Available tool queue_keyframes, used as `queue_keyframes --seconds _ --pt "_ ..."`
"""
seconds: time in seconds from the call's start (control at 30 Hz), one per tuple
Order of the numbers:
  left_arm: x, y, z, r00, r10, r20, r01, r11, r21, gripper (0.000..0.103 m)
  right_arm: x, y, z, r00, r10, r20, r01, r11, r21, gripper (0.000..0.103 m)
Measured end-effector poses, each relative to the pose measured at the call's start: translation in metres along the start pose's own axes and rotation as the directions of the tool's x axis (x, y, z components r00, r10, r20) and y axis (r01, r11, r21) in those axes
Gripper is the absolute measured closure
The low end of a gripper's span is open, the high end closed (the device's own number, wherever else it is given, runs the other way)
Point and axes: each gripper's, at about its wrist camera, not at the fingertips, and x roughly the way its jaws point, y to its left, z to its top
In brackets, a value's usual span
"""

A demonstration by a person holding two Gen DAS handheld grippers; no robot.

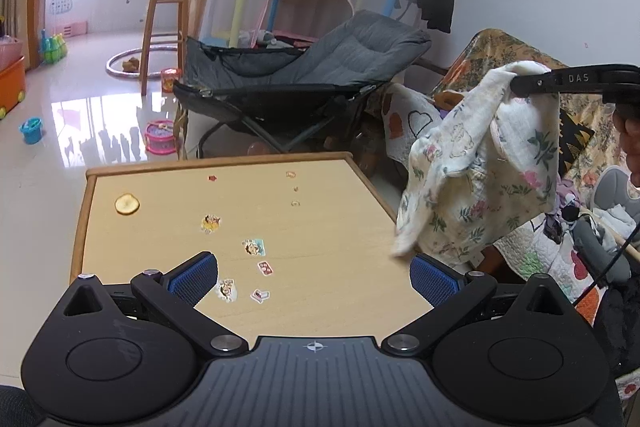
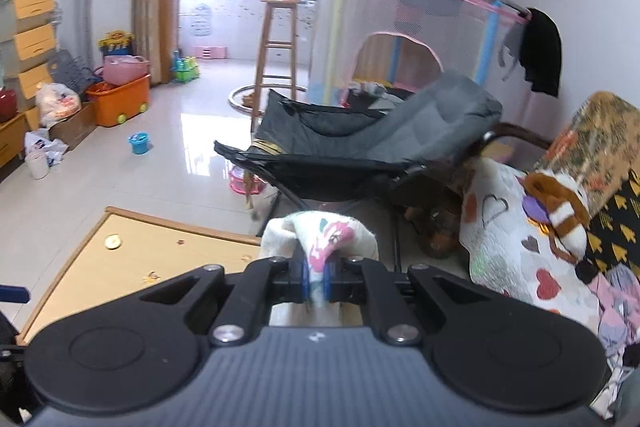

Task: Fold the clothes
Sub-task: 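Lift the floral cloth out of the basket with the right gripper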

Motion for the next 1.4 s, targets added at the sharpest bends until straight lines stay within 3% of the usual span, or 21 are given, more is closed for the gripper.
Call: queue_keyframes --seconds 0.5,0.97,1.4 --pt "-0.014 0.011 0.003 0.999 0.005 0.052 -0.004 1.0 -0.021 0.0 -0.024 0.075 0.015 0.991 0.136 -0.01 -0.136 0.984 -0.114 0.096" --pt "-0.043 0.035 -0.008 0.996 0.046 0.081 -0.042 0.998 -0.055 0.0 -0.025 0.16 0.012 0.941 0.329 -0.082 -0.339 0.92 -0.198 0.096" --pt "-0.053 0.049 -0.02 0.996 0.073 0.049 -0.071 0.997 -0.04 0.0 -0.011 0.196 0.006 0.91 0.391 -0.135 -0.412 0.886 -0.213 0.096"
